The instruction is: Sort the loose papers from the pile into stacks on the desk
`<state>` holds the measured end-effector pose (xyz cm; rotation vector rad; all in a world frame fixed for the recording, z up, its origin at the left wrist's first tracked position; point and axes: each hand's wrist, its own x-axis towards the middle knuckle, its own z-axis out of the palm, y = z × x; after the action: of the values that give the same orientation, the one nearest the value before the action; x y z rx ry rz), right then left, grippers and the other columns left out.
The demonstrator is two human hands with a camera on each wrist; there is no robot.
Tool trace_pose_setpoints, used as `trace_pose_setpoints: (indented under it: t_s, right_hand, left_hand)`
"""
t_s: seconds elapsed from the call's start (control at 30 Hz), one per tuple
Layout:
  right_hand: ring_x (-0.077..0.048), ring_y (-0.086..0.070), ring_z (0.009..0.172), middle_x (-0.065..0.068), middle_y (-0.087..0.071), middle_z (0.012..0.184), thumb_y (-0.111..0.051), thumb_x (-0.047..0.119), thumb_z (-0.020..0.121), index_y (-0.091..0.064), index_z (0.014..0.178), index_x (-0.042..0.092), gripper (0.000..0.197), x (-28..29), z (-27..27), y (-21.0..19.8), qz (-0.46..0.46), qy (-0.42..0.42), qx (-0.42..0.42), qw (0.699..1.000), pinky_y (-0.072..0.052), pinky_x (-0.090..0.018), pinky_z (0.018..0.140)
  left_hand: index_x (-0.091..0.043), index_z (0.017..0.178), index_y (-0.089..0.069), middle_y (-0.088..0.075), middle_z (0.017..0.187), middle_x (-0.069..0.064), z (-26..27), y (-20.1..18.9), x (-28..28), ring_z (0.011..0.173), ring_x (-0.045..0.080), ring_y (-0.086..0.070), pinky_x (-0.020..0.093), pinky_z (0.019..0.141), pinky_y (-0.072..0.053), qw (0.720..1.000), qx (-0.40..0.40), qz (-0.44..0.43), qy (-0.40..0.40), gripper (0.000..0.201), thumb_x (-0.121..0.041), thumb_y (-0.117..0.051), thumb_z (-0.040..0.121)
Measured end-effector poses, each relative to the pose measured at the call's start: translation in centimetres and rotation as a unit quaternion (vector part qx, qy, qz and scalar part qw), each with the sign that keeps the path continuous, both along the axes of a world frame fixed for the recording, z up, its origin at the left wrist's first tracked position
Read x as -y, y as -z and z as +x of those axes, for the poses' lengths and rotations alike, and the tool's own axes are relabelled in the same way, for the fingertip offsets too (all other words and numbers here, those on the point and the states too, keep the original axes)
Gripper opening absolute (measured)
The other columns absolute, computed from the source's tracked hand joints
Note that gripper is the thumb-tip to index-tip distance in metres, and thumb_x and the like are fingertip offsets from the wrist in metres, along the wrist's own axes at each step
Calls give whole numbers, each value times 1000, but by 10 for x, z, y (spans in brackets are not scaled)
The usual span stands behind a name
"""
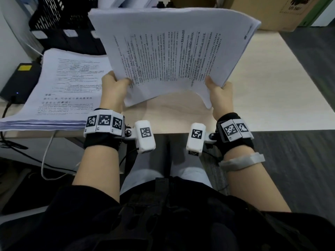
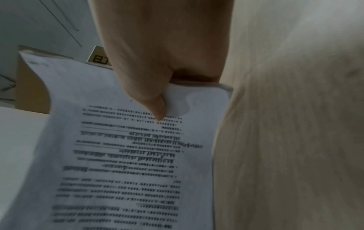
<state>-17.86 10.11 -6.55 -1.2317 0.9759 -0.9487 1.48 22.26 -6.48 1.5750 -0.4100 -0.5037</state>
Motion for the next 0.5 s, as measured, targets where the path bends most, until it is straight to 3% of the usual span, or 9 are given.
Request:
trace_pose_setpoints:
  t_s: [0.1, 0.23, 0.37, 0.43, 0.5]
  right_hand:
    - [-4, -58, 75, 7, -60, 82, -53, 3, 93, -59, 85, 10, 12, 4, 9, -13, -32, 16, -2, 999, -49, -18, 72]
    - [-15, -60, 79, 0, -63, 82, -54, -1, 90, -62, 86, 8, 13, 6, 24, -27, -44, 11, 8, 999, -51, -28, 75]
    - [-17, -65, 84, -1, -67, 91, -58, 1, 90, -62, 102, 3, 12, 2, 41, -36, -3, -16, 50, 999, -56, -31, 79]
    - [-16, -66, 86, -4, -68, 99, -60, 4, 90, -59, 107, 0, 17, -3, 53, -41, 16, -35, 64, 997, -57, -31, 78]
    - [-11, -63, 82, 0, -66, 98, -62, 7, 90, -56, 99, 5, 11, -10, 66, -45, 40, -54, 64, 996, -54, -34, 81]
  left_hand:
    - [-19, 90, -59, -64, 90, -5, 7, -16, -1, 92, 15, -64, 26, 79, -55, 998, 55, -4, 13, 28, 7, -51, 83]
    - [-24, 81, -57, -65, 84, -8, 23, -42, -12, 74, 1, -62, 16, 67, -51, 990, 121, -63, -39, 21, -3, -63, 79]
    - [-16, 84, -64, -70, 82, -1, 36, -60, -34, 79, 14, -65, 31, 75, -57, 965, 80, -205, -142, 17, -7, -71, 71]
    - [-16, 86, -63, -72, 81, -2, 38, -70, -40, 81, 17, -66, 36, 78, -57, 955, 31, -256, -145, 19, -3, -69, 74]
    - [-11, 97, -58, -71, 91, 1, 39, -76, -43, 87, 19, -68, 38, 78, -58, 950, -32, -285, -126, 24, 0, -67, 77]
